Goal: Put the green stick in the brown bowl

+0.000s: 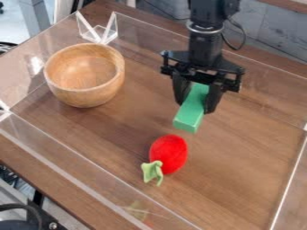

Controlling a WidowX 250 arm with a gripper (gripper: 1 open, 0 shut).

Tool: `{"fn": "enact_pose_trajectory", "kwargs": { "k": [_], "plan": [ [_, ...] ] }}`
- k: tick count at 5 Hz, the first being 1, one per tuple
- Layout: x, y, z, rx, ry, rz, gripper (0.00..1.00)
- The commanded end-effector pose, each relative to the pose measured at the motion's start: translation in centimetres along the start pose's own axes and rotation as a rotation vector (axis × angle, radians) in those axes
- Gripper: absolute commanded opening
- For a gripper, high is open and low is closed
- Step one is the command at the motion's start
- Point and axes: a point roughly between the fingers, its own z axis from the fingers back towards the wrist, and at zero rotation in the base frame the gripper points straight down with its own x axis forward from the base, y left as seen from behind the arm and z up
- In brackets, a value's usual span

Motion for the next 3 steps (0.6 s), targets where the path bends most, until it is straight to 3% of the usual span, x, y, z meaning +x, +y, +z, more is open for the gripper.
{"fn": "enact_pose_trajectory", "kwargs": {
  "k": [1, 2, 3],
  "plan": [
    [0.2, 0.3, 2.6, -0.014, -0.065, -0.027, 0.00],
    [-0.4, 1.6, 2.9, -0.018, -0.080, -0.010, 0.00],
    [-0.9, 4.8, 2.8, -0.025, -0.088, 0.035, 0.00]
  ]
}}
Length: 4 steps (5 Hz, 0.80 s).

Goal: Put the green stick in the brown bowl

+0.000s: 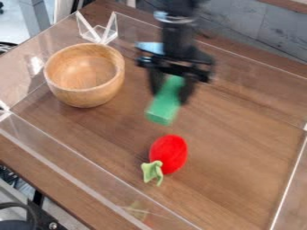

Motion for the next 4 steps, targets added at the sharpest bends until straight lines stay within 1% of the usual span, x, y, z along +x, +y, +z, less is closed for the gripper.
{"fn": "enact_pose_trajectory", "kwargs": {
  "k": [1, 2, 3, 4],
  "plan": [
    [0.8, 3.5, 1.6, -0.020, -0.061, 0.053, 0.00],
    [1.2, 6.8, 1.9, -0.028, -0.068, 0.132, 0.00],
    [1.8, 10.2, 1.5, -0.035, -0.071, 0.180, 0.00],
    [2.2, 12.3, 0.9, -0.043, -0.074, 0.197, 0.00]
  ]
}}
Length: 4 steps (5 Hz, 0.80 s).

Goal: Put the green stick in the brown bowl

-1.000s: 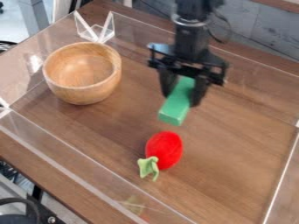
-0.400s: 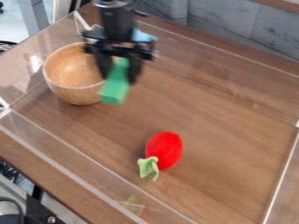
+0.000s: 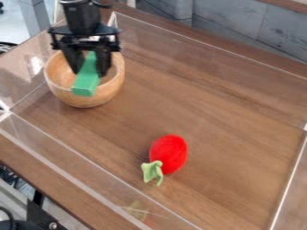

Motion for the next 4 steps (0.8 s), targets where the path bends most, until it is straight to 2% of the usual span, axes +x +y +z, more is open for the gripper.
{"fn": "enact_pose_trajectory", "kwargs": {
  "k": [1, 2, 4],
  "plan": [
    [2.3, 1.0, 2.3, -0.003, -0.059, -0.022, 0.00],
    [3.2, 1.6, 2.9, -0.012, -0.059, -0.026, 0.00],
    [3.4, 1.6, 1.3, -0.030, -0.064, 0.011, 0.00]
  ]
}}
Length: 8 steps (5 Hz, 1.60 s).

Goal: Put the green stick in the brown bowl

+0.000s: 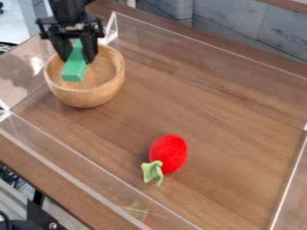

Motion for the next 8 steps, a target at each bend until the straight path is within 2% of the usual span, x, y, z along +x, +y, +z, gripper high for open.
{"fn": "enact_pose_trajectory", "kwargs": {
  "k": [1, 3, 5, 6, 7, 8],
  "plan": [
    [1.3, 0.9, 1.4, -0.004, -0.043, -0.018, 0.00],
    [2.4, 2.3, 2.0, -0.020, -0.038, -0.056, 0.00],
    [3.7, -0.7, 2.8, -0.043, -0.043, -0.025, 0.00],
    [3.7, -1.0, 3.6, -0.046, -0.037, -0.059, 1.00],
    [3.8, -0.9, 4.4, -0.046, -0.032, -0.065, 0.00],
    [3.9, -0.6, 3.8, -0.039, -0.016, -0.107, 1.00]
  ]
}}
